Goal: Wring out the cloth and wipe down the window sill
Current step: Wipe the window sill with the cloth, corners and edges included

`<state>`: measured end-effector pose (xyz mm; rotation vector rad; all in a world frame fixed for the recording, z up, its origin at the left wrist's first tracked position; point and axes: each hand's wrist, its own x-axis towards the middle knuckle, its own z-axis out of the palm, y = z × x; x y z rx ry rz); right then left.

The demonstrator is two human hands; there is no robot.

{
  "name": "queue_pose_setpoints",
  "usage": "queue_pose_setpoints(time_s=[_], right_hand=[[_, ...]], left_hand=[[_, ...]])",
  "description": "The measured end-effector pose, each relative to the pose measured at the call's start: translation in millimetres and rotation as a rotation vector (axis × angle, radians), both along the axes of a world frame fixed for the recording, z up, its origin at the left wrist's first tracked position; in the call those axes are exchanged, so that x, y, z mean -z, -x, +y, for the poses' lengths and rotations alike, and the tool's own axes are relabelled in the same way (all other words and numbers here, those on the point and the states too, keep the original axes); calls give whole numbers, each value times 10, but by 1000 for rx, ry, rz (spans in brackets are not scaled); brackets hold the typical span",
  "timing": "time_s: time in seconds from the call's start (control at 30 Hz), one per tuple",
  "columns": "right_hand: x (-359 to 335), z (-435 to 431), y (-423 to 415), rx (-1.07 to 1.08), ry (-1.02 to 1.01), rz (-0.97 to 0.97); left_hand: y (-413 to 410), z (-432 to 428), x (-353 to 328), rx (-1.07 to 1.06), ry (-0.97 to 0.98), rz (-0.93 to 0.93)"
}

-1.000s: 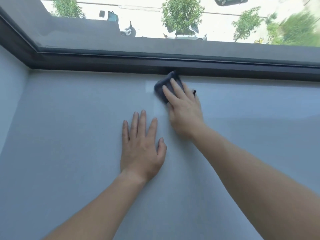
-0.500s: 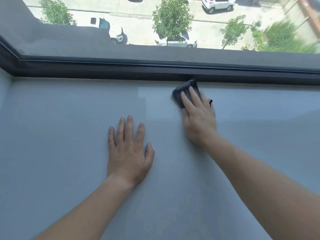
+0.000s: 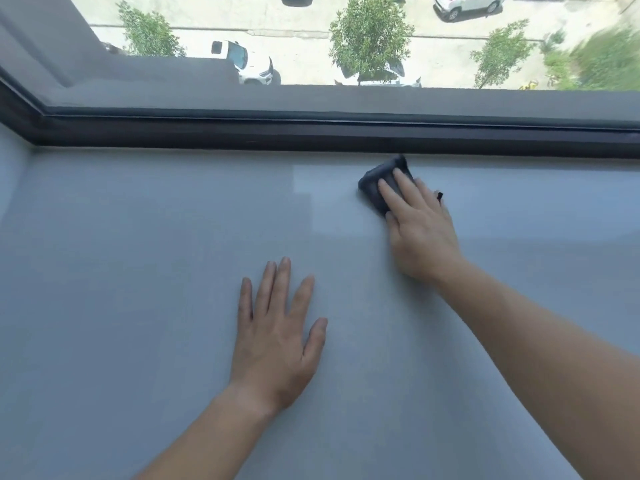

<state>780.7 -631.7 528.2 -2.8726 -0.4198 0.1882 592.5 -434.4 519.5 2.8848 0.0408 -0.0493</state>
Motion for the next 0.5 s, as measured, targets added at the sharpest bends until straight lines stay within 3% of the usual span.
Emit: queue_pose_setpoints(time_s=[0.1,0.23,0.3,0.43,0.5], right_hand=[[-26,-21,1,254,-37,18],[-3,188,675,-188,-37,-18],[34,1,620,-311,-17,-34],[5,-256,188,128,-46,21],[2,-98,414,134,-52,-20]], left_hand=[[-2,-9,16,11,-43,16],[-4,-29,1,-8,-35,5],[2,-30,3,-13,-20,4],[8,-42,-8,-19,-18,24],[4,-40,-6,-29,-12,15]])
